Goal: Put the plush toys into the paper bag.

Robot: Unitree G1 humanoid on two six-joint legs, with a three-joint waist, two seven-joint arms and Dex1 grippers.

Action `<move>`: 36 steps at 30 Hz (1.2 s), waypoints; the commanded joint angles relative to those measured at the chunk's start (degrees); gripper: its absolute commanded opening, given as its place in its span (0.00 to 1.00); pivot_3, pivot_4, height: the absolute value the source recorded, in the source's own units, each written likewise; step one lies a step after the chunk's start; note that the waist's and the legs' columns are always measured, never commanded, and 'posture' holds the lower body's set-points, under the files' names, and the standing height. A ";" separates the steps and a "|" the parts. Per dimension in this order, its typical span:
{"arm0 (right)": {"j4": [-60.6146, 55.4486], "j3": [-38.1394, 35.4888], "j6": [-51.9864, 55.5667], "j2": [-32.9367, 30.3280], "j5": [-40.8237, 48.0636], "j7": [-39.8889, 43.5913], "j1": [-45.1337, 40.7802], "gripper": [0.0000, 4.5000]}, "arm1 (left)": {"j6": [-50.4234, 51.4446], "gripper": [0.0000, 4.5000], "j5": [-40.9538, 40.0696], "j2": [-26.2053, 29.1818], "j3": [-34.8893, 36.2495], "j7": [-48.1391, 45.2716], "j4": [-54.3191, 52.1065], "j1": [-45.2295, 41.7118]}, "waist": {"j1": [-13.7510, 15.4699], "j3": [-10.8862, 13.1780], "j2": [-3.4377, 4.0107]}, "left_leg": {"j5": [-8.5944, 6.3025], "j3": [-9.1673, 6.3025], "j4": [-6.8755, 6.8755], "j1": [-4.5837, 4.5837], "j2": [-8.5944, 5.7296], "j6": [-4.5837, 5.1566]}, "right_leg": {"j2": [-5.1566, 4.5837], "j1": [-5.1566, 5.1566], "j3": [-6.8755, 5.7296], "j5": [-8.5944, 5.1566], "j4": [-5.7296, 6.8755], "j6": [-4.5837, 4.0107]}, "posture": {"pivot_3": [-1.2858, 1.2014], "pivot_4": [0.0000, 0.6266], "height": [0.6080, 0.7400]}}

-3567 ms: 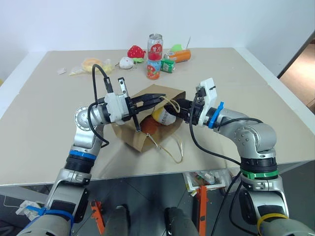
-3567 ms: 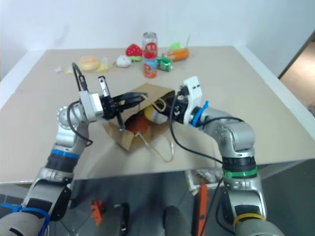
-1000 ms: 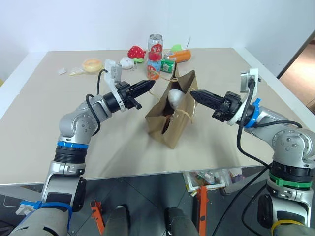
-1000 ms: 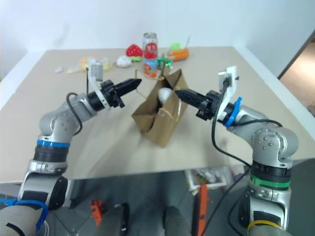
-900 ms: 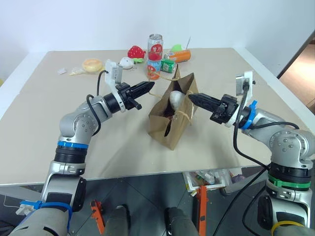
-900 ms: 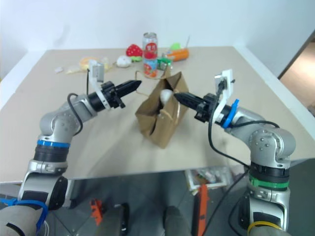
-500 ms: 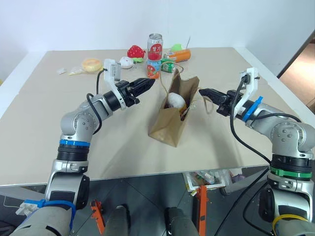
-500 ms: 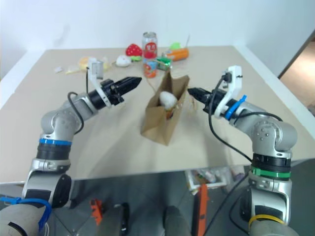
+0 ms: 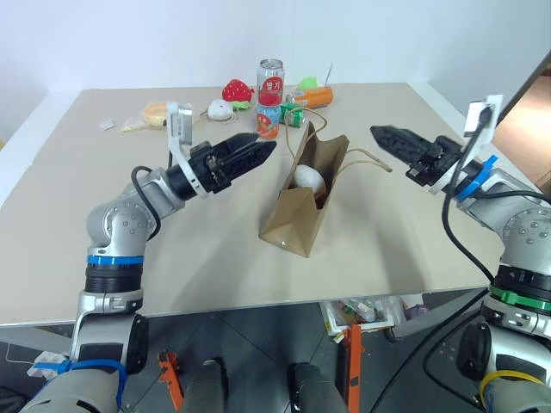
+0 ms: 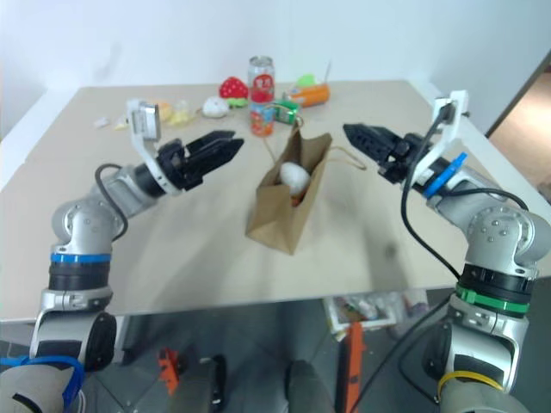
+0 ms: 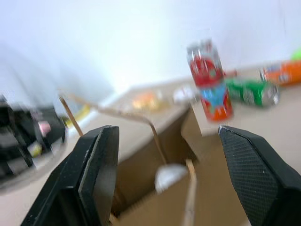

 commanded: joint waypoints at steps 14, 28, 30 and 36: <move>-17.24 -11.42 8.63 -12.14 22.62 7.77 10.84 0.62 | -11.44 1.00 11.62 10.85 -5.90 -18.54 -2.21 9.11 | 0.07 0.00 0.01 | -0.01 0.01 -0.04 -0.01 0.01 -0.01 | -0.02 -0.01 0.03 -0.08 -0.01 -0.10 | 0.52 0.24 1.00; -18.52 11.12 -3.45 -13.36 -3.79 9.27 22.58 0.04 | -27.77 1.00 25.39 4.58 -12.32 -15.74 2.94 7.18 | 0.09 -0.03 -0.05 | -0.03 0.14 0.10 0.08 -0.01 -0.04 | -0.08 0.03 0.10 -0.01 -0.02 -0.19 | 0.52 0.24 1.00; -17.07 14.47 -5.23 -11.53 -6.64 8.28 20.43 0.04 | -27.72 1.00 26.05 3.48 -12.74 -14.93 3.51 6.75 | 0.07 -0.03 -0.06 | -0.03 0.14 0.11 0.08 -0.01 -0.04 | -0.08 0.03 0.10 -0.01 -0.02 -0.19 | 0.52 0.24 1.00; -13.19 22.65 -9.11 -5.06 -12.60 7.61 13.69 0.04 | -25.02 1.00 25.14 1.23 -13.08 -14.28 3.43 5.97 | 0.00 -0.03 -0.07 | -0.02 0.16 0.11 0.03 0.00 -0.03 | -0.04 -0.04 0.12 0.01 -0.02 -0.13 | 0.52 0.24 1.00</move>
